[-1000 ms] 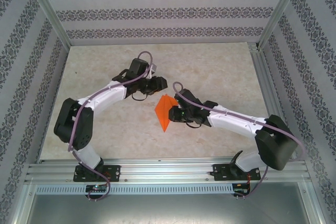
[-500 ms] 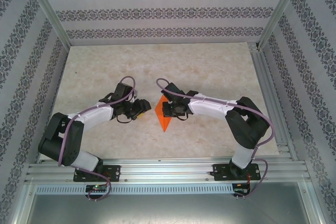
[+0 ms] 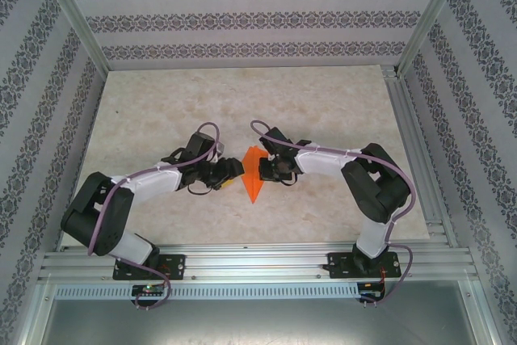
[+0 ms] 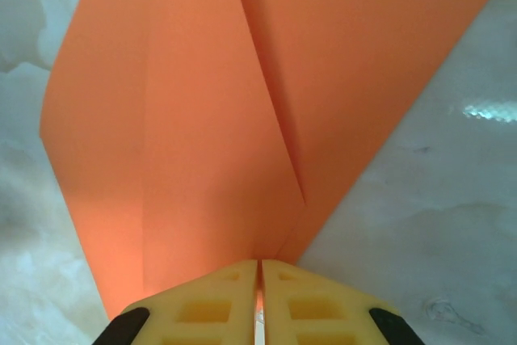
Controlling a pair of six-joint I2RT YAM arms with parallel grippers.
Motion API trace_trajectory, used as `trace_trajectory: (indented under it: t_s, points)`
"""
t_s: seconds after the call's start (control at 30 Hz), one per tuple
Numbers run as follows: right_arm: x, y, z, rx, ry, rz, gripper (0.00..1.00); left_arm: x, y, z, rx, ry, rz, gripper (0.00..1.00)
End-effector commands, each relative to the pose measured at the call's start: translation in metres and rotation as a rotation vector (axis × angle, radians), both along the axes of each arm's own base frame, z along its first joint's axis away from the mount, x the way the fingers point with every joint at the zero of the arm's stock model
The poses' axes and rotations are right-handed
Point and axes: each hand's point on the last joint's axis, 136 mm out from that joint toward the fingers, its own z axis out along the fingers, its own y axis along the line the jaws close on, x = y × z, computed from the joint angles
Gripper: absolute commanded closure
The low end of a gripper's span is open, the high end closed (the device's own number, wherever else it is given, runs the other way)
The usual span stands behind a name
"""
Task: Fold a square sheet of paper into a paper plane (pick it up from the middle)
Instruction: Turn over the paper at the center of the table.
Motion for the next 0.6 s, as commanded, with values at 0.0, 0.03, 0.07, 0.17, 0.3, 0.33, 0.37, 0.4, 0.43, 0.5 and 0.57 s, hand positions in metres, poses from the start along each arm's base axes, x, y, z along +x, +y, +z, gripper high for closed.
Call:
trace_trajectory:
  t_s: [0.0, 0.03, 0.07, 0.17, 0.3, 0.33, 0.37, 0.4, 0.43, 0.5, 0.57]
  points:
    - [-0.001, -0.008, -0.007, -0.002, 0.002, 0.004, 0.89, -0.002, -0.012, -0.002, -0.017, -0.001, -0.019, 0.42]
    - [-0.002, -0.009, -0.008, -0.002, 0.004, 0.0, 0.89, -0.004, -0.014, -0.004, -0.01, 0.002, -0.023, 0.42]
    - [-0.003, -0.01, -0.009, -0.004, 0.008, -0.003, 0.89, -0.006, -0.015, -0.006, -0.003, 0.007, -0.028, 0.42]
    - [-0.002, -0.012, -0.008, 0.005, 0.004, -0.014, 0.89, -0.011, -0.019, -0.012, 0.018, 0.021, -0.042, 0.42]
    - [-0.003, -0.012, -0.008, 0.024, 0.004, -0.017, 0.89, -0.015, -0.025, -0.018, 0.023, 0.037, -0.045, 0.43]
    - [-0.003, -0.01, -0.007, 0.028, 0.002, -0.015, 0.89, -0.015, -0.026, -0.02, 0.028, 0.045, -0.042, 0.43]
    - [-0.002, -0.01, -0.007, 0.032, 0.001, -0.015, 0.89, -0.016, -0.028, -0.022, 0.029, 0.047, -0.045, 0.43]
    - [-0.002, -0.01, -0.007, 0.034, 0.002, -0.015, 0.89, -0.016, -0.03, -0.024, 0.03, 0.049, -0.047, 0.43]
    - [-0.002, -0.009, -0.006, 0.039, 0.0, -0.013, 0.89, -0.016, -0.033, -0.025, 0.028, 0.054, -0.048, 0.44]
    - [-0.002, -0.009, -0.006, 0.038, -0.001, -0.013, 0.89, -0.016, -0.04, -0.026, 0.019, 0.056, -0.06, 0.44]
    - [-0.001, -0.009, -0.006, 0.04, 0.0, -0.015, 0.89, -0.016, -0.044, -0.029, 0.031, 0.061, -0.064, 0.46]
